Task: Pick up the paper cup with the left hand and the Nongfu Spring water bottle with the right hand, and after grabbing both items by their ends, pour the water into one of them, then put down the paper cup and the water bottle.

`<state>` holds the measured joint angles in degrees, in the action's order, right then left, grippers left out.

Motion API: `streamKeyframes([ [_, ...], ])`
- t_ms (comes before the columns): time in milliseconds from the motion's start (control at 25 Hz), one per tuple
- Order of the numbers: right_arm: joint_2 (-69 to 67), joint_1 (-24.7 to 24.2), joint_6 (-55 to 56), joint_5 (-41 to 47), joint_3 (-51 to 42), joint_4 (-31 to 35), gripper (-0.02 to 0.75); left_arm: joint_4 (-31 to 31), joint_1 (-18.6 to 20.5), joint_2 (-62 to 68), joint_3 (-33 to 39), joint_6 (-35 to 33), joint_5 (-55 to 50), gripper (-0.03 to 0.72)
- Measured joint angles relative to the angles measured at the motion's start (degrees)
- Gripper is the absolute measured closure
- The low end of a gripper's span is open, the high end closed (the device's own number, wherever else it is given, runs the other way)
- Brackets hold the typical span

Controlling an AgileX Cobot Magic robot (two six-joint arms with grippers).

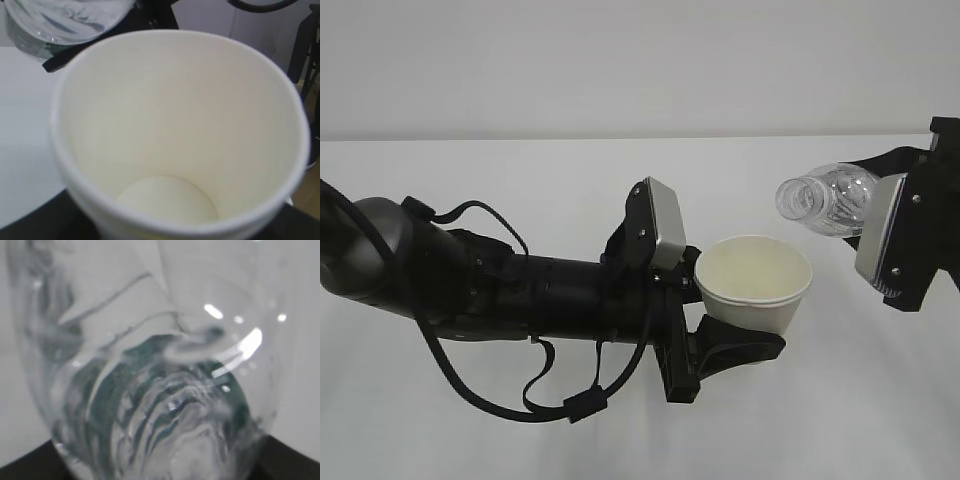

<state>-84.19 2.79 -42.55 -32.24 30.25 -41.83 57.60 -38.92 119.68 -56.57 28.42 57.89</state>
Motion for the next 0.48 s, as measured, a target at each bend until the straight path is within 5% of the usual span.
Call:
streamKeyframes([
  [480,-0.15,0.0,-1.77,2.23,1.09,-3.18,0.304,0.0,0.0,0.0,0.0,-0.11,0.46,0.232],
])
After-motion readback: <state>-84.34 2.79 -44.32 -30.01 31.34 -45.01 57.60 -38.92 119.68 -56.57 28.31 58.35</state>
